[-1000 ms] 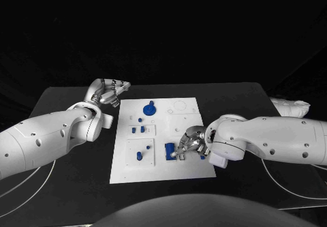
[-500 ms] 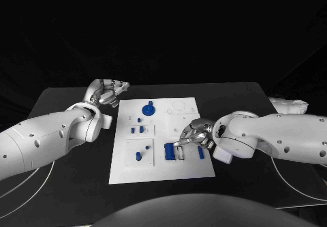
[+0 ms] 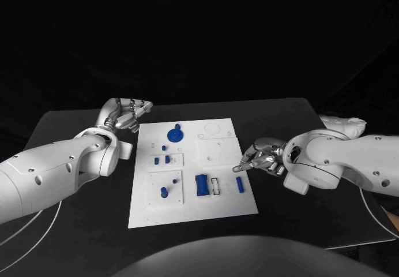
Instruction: Assemble the parts on the task board
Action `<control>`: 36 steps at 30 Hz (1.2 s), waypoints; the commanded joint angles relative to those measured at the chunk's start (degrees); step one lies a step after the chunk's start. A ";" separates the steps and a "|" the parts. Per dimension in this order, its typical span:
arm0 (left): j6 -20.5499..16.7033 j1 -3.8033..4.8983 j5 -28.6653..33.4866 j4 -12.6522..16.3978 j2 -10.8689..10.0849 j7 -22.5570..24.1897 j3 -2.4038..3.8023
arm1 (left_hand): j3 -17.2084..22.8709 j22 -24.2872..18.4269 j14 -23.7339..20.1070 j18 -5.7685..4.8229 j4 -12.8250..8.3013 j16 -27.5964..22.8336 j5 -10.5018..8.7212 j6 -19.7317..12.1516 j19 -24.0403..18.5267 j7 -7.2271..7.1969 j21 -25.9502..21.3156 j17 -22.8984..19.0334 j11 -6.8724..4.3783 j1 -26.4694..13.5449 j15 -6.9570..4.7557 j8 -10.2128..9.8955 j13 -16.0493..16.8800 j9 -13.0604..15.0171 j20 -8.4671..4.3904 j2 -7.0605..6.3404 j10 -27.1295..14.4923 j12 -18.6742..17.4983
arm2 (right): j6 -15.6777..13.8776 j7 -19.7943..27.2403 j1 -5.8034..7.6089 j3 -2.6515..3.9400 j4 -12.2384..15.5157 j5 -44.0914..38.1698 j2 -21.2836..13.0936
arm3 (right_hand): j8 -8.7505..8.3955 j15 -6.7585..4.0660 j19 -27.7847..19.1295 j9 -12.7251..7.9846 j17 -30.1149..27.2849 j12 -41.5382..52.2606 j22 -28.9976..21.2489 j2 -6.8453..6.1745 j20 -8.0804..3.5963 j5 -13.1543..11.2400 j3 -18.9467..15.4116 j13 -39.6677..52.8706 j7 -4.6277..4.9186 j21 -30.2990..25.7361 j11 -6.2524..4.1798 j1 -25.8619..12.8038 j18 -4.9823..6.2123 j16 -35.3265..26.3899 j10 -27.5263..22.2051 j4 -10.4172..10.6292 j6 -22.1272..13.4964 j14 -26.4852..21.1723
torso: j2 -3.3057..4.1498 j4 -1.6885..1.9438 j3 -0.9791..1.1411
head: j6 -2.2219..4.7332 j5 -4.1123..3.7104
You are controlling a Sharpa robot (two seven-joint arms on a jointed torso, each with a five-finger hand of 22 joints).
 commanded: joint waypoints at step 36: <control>1.15 0.04 -0.22 0.08 -0.18 0.20 0.04 | -0.39 2.79 -0.31 -0.37 0.03 -0.21 0.15 -0.30 -0.33 -0.13 -0.29 -0.06 -0.09 0.31 -0.10 0.15 0.10 0.03 -0.11 0.33 -0.06 0.03 | -0.22 -9.52 -5.11 -0.01 -2.28 -9.23 3.79 | -0.02 0.22 5.90 -2.65 15.07 0.16 15.09 -1.13 0.36 7.87 3.69 15.09 -0.11 0.26 0.35 -2.74 -0.38 0.23 6.10 -1.85 0.26 5.97 | 0.01 0.01 0.04 | 0.00 -2.41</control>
